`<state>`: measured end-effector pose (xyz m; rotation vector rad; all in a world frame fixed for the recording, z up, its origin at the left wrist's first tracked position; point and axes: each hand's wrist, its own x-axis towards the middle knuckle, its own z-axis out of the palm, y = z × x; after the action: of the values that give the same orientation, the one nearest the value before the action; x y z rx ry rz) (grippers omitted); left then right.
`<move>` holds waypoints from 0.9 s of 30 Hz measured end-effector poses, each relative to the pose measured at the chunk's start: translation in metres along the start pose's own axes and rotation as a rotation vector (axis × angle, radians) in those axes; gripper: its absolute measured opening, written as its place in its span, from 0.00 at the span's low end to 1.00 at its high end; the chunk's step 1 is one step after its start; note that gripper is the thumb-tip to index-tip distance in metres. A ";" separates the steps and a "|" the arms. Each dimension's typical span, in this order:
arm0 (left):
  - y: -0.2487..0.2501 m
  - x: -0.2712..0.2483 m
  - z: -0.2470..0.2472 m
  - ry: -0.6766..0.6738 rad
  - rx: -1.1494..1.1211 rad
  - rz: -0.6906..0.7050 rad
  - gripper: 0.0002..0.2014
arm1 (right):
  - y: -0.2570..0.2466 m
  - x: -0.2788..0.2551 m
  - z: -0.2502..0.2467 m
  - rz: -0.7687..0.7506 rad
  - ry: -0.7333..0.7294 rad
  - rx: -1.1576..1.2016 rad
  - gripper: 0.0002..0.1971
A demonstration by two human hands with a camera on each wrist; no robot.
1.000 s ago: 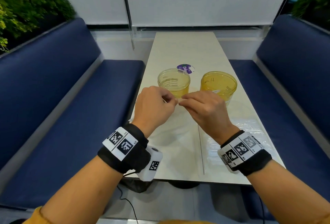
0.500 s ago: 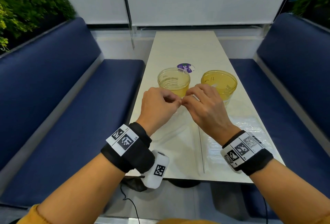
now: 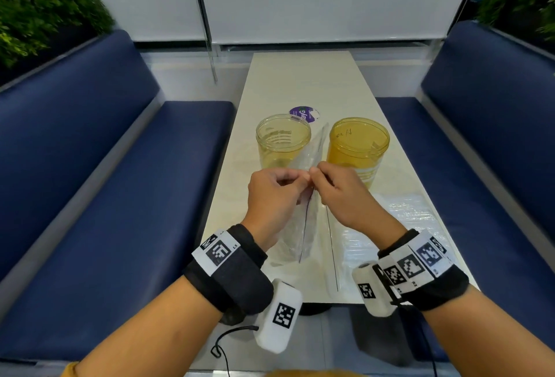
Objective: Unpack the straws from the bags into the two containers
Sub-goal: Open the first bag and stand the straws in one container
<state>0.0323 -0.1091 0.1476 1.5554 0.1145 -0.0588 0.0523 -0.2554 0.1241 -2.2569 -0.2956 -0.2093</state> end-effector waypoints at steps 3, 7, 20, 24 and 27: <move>0.001 -0.001 0.000 -0.015 -0.043 -0.024 0.06 | 0.001 -0.004 -0.001 0.016 -0.012 0.033 0.17; 0.003 0.001 0.000 0.018 -0.031 -0.025 0.11 | 0.001 -0.008 0.000 0.000 0.037 -0.023 0.17; 0.033 0.021 -0.020 0.192 0.919 0.391 0.06 | -0.022 -0.006 -0.027 0.073 0.123 -0.375 0.18; 0.043 0.022 -0.028 0.146 1.101 0.368 0.12 | -0.026 -0.002 -0.044 0.124 0.121 -0.496 0.16; 0.052 0.028 -0.043 0.104 1.219 0.284 0.22 | -0.026 -0.002 -0.059 0.177 0.155 -0.701 0.10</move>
<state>0.0640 -0.0640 0.1959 2.7771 -0.0911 0.2196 0.0402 -0.2847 0.1805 -2.9155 0.0830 -0.4451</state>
